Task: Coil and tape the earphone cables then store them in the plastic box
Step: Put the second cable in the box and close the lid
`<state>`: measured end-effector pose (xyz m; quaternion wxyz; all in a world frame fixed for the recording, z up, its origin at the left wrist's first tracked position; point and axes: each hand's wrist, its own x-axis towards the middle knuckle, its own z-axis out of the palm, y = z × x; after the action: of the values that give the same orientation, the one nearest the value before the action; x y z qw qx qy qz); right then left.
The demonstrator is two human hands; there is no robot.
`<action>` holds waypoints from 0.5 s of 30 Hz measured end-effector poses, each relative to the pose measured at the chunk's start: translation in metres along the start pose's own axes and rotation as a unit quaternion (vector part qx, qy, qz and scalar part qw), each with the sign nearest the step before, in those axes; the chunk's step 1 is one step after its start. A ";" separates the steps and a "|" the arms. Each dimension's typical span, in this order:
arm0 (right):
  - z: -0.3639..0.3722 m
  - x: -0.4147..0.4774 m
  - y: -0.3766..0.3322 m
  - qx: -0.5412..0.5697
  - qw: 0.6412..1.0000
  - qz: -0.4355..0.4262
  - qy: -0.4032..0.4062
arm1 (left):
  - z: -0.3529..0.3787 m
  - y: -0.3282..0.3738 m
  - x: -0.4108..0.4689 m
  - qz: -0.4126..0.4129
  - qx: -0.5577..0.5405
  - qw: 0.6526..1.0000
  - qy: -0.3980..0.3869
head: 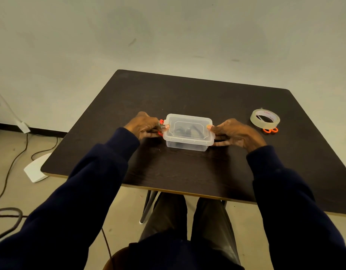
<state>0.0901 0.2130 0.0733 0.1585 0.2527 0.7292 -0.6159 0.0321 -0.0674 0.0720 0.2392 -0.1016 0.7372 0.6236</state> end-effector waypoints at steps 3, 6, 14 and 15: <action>-0.002 -0.002 -0.007 0.002 1.000 0.012 0.016 | 0.003 -0.004 0.000 0.034 -0.001 0.998 0.045; 0.006 0.001 -0.002 -0.087 0.989 -0.056 0.107 | 0.009 -0.009 0.000 0.100 0.113 0.984 0.093; 0.046 -0.010 -0.002 -0.382 0.846 -0.174 0.329 | 0.032 -0.012 -0.013 0.229 0.365 0.885 0.177; 0.052 -0.013 -0.002 -0.400 0.830 -0.186 0.341 | 0.033 -0.016 -0.013 0.237 0.372 0.879 0.182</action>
<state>0.0959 0.1596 0.0721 -0.1304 0.2208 0.9527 -0.1633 0.0579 -0.0402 0.0609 -0.0333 0.0607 0.9475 0.3123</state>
